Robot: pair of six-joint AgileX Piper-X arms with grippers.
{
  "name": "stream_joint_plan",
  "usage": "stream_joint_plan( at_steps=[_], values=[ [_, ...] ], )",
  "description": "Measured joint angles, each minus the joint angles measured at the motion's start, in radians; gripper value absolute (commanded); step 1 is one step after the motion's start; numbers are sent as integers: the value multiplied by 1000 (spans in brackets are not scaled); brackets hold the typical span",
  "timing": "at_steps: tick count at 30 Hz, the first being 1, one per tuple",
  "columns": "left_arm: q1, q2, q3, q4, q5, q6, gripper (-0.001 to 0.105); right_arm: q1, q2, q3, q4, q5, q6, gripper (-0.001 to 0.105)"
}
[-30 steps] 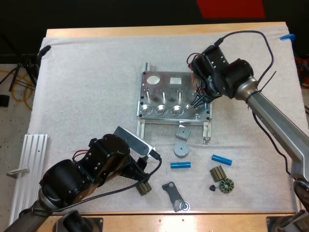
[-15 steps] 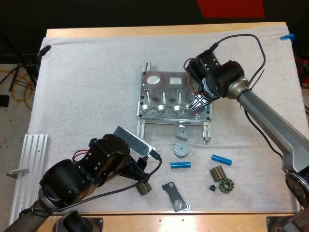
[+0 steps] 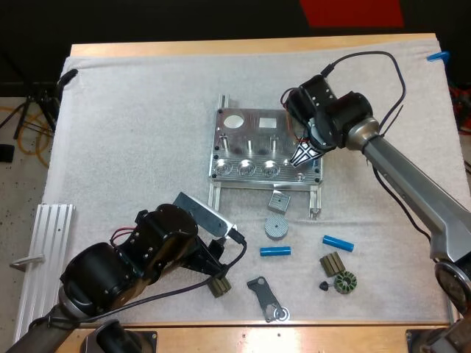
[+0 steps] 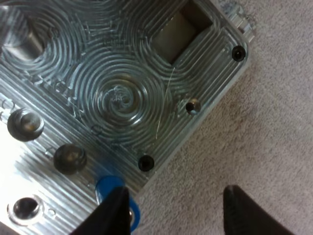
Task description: Load cells from right to left
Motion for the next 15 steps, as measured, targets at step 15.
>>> stream_joint_plan(
  at_steps=[15],
  values=[
    [0, 0, 0, 0, -3, 253, 69, 0, -298, 1, 218, -158, 73, 44]
  ],
)
